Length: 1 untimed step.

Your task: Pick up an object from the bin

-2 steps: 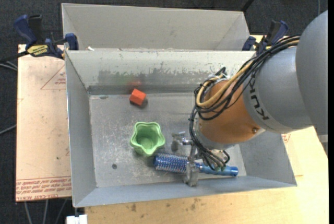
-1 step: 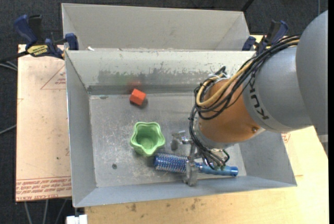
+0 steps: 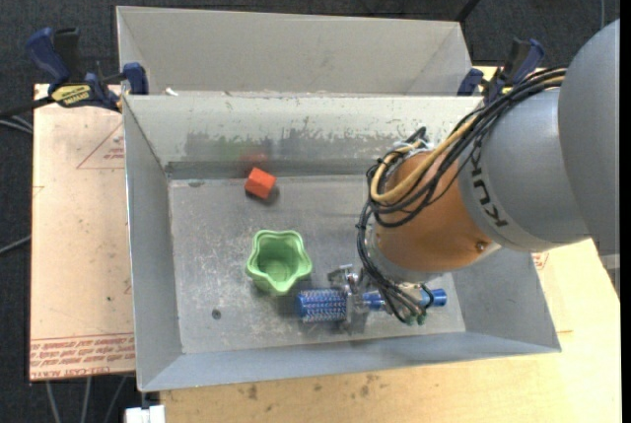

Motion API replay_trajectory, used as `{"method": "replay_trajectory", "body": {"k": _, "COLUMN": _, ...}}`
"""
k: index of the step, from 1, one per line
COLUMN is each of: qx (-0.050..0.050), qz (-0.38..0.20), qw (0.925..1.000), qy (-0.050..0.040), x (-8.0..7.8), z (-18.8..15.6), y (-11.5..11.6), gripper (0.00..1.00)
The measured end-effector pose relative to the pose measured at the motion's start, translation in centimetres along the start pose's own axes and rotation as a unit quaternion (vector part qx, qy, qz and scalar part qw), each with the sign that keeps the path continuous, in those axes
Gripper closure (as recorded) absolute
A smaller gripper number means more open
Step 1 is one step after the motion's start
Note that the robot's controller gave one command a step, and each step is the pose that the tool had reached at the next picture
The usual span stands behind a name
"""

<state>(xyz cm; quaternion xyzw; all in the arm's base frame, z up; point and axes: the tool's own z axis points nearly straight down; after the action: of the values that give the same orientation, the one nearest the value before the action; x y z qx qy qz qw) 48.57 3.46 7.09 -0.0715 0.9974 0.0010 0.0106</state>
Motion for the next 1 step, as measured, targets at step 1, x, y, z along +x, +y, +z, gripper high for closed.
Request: {"method": "replay_trajectory", "body": {"k": 1, "qx": 0.0, "qz": 0.0, "qw": 1.0, "qy": 0.009, "x": -0.22, "z": -4.92, "y": 0.02, "gripper": 1.0}}
